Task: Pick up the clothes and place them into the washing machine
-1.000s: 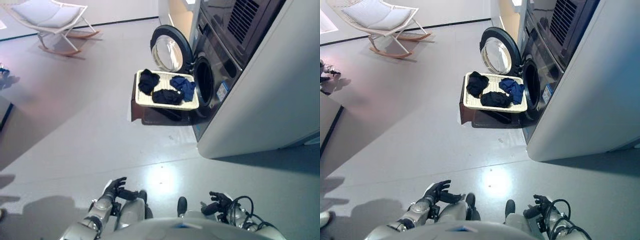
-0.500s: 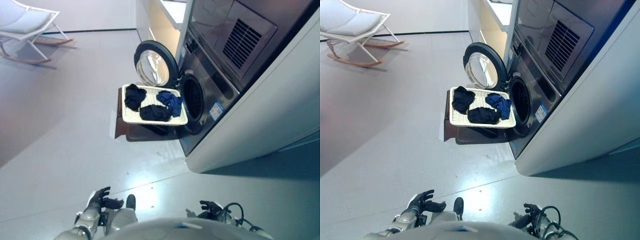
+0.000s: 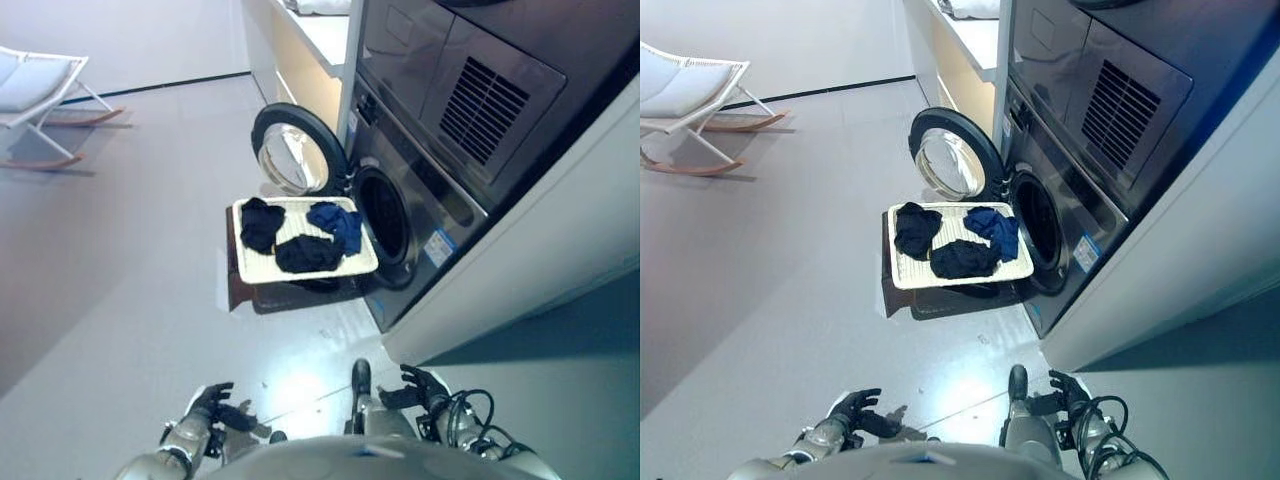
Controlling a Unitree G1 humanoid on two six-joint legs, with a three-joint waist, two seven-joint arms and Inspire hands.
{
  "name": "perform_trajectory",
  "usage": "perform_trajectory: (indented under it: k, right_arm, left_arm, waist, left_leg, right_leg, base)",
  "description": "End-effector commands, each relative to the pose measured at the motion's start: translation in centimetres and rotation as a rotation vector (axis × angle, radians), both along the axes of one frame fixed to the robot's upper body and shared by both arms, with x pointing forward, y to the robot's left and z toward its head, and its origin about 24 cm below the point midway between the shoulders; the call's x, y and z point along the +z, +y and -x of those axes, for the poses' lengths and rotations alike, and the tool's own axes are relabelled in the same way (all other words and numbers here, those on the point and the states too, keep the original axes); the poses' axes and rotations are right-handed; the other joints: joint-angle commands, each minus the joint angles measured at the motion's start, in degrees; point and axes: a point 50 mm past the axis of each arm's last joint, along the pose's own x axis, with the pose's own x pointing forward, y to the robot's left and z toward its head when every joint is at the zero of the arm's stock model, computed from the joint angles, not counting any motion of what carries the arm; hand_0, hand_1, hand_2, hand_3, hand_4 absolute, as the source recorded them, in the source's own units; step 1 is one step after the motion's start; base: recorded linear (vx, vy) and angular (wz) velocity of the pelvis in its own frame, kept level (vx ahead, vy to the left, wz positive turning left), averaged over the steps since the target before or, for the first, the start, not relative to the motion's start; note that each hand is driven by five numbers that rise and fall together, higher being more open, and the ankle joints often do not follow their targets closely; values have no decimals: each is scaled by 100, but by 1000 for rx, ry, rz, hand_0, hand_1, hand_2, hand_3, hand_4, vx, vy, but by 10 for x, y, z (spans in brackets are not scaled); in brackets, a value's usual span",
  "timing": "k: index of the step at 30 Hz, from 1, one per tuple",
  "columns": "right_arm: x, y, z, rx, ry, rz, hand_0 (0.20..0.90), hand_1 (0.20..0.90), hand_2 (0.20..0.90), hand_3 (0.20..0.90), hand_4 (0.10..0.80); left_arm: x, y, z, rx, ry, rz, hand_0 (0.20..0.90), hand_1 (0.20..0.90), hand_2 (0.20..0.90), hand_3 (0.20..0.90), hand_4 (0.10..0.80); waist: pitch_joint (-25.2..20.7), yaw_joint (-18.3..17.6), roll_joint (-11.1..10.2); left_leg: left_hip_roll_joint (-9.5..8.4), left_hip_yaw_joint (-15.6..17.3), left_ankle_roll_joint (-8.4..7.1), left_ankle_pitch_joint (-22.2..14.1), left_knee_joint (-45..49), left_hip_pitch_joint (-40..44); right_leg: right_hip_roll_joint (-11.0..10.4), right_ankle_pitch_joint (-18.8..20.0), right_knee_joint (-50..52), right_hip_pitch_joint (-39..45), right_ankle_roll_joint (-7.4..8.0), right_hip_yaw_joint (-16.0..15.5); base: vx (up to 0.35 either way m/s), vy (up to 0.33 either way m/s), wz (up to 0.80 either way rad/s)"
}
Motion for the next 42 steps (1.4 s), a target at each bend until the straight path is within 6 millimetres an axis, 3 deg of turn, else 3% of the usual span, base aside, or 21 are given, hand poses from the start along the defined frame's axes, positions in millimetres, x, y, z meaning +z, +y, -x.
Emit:
perform_trajectory:
  k: [1,4,6,8,11,13,15,17,19,21,24,26,27,30,31,32,34,37,38,42]
  right_arm:
    - [-6,-29,43,48,176,106,900,900,900,900,800]
    - [-6,-29,44,77,182,111,900,900,900,900,800]
    - [-3,-32,36,81,158,121,900,900,900,900,800]
    - [-1,-33,26,82,130,131,900,900,900,900,800]
    - [3,-33,13,72,83,126,900,900,900,900,800]
    - [3,-29,10,70,68,117,900,900,900,900,800]
    - [2,-26,10,57,63,99,900,900,900,900,800]
    - [1,-25,13,42,72,85,900,900,900,900,800]
    - [-2,-21,19,38,97,61,900,900,900,900,800]
    - [-4,-19,24,28,110,51,900,900,900,900,800]
    - [-3,-15,20,57,98,46,900,900,900,900,800]
    - [3,-7,-2,222,25,84,900,900,900,900,800]
    - [11,1,-25,362,-53,121,900,900,900,900,800]
    - [39,15,-73,592,-260,195,900,900,900,900,800]
    - [53,21,-92,649,-343,213,900,900,900,900,800]
    - [59,24,-100,694,-378,232,900,900,900,900,800]
    - [68,32,-108,759,-426,240,900,900,900,900,800]
    - [80,43,-118,828,-495,251,900,900,900,900,800]
    - [89,44,-125,861,-537,272,900,900,900,900,800]
    - [104,48,-145,939,-587,353,900,900,900,900,800]
  left_arm:
    - [4,-1,-13,-16,-53,0,900,900,900,900,800]
    - [2,-8,-10,-8,-54,24,900,900,900,900,800]
    - [3,-11,-16,-8,-81,33,900,900,900,900,800]
    - [5,-12,-22,-2,-101,33,900,900,900,900,800]
    - [5,-11,-21,-4,-106,25,900,900,900,900,800]
    - [4,-9,-17,-11,-90,12,900,900,900,900,800]
    - [3,-10,-13,-17,-70,8,900,900,900,900,800]
    - [1,-9,-6,-13,-44,10,900,900,900,900,800]
    - [-2,-6,3,0,-13,11,900,900,900,900,800]
    - [-2,-3,9,0,6,6,900,900,900,900,800]
    - [-1,3,7,-25,7,-7,900,900,900,900,800]
    - [4,11,-2,-69,-16,-34,900,900,900,900,800]
    - [8,15,-13,-87,-55,-52,900,900,900,900,800]
    - [16,21,-28,-108,-124,-86,900,900,900,900,800]
    - [18,26,-30,-92,-138,-100,900,900,900,900,800]
    - [20,29,-33,-84,-152,-109,900,900,900,900,800]
    - [23,33,-37,-68,-171,-122,900,900,900,900,800]
    - [22,33,-34,-39,-172,-124,900,900,900,900,800]
    - [18,29,-26,-40,-153,-115,900,900,900,900,800]
    - [11,27,-9,-46,-91,-110,900,900,900,900,800]
  waist:
    - [1,28,7]
    - [-79,108,24]
    - [-53,193,-3]
    - [-26,262,-74]
    - [-42,421,-103]
    - [-73,496,27]
    - [-87,522,107]
    - [-123,577,113]
    - [-156,660,148]
    - [-268,661,69]
    - [-325,673,-65]
    - [-282,653,-155]
    - [-120,668,-183]
    - [50,638,-22]
    - [71,687,-63]
    - [131,692,-95]
    - [147,597,-140]
    - [111,668,-195]
    - [85,741,-248]
    - [108,828,-308]
  left_leg:
    - [-362,23,119,-199,946,-215]
    - [-182,-108,-164,407,1611,-465]
    - [-207,-134,-211,553,2125,-806]
    - [-73,9,-209,501,2317,-1197]
    - [305,249,-174,327,1414,-1403]
    - [554,214,-228,827,561,-1520]
    - [592,364,-309,1148,89,-1677]
    - [654,561,-342,1210,-3,-1894]
    - [653,544,-305,1288,100,-1829]
    - [636,573,-290,1286,214,-1816]
    - [457,694,-114,951,559,-1770]
    - [228,645,59,787,586,-1705]
    - [142,680,144,753,631,-1697]
    - [215,719,94,803,432,-1588]
    - [205,810,46,800,303,-1539]
    - [203,804,16,817,238,-1498]
    - [152,664,12,860,116,-1489]
    - [175,656,-4,864,66,-1502]
    - [167,662,-3,837,15,-1483]
    - [147,545,3,831,7,-1536]
  right_leg:
    - [159,55,458,69,98,-98]
    - [264,-204,540,346,-94,-170]
    - [269,-340,584,446,-178,-185]
    - [204,-450,576,559,-201,-164]
    - [181,-685,517,788,-132,-141]
    - [291,-804,504,937,-134,-178]
    - [326,-932,412,1199,-102,-223]
    - [280,-1072,367,1448,-67,-202]
    - [296,-1153,433,1621,-45,-116]
    - [165,-1156,463,1757,40,-164]
    - [-25,-1007,743,1689,170,-104]
    - [-147,-472,1233,1388,238,54]
    - [-298,92,1591,1045,277,68]
    - [-93,-323,1431,516,158,-263]
    - [-199,-318,931,458,166,-653]
    - [-247,-306,674,561,160,-846]
    - [-50,-396,584,645,196,-197]
    - [-85,-314,452,664,237,-247]
    - [-154,-295,309,755,264,-517]
    - [-161,-329,230,817,287,-639]
  base:
    - [218,-107,58]
    - [282,-165,23]
    - [207,-146,-21]
    - [187,-89,-8]
    - [237,-15,1]
    - [251,61,2]
    - [257,104,2]
    - [305,159,-27]
    - [302,183,-39]
    - [266,200,-29]
    - [222,243,-7]
    - [111,256,-11]
    - [-36,181,-9]
    - [-12,142,-17]
    - [70,39,-26]
    - [68,9,-43]
    - [85,-2,-15]
    - [86,-33,41]
    - [75,-21,28]
    - [79,-19,19]
